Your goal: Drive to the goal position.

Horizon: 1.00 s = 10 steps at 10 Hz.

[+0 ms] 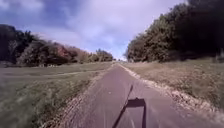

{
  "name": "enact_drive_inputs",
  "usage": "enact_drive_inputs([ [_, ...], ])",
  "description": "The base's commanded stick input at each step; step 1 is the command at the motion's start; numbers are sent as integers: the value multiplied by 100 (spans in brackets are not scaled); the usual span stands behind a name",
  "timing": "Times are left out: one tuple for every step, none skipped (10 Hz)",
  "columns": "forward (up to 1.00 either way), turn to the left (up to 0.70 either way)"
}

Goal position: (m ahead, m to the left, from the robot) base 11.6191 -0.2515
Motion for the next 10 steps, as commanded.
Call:
enact_drive_inputs([
  [70, -14],
  [70, -14],
  [70, -14],
  [70, -14],
  [70, -14],
  [70, -14],
  [70, -14],
  [70, -14],
  [70, -2],
  [70, -1],
])
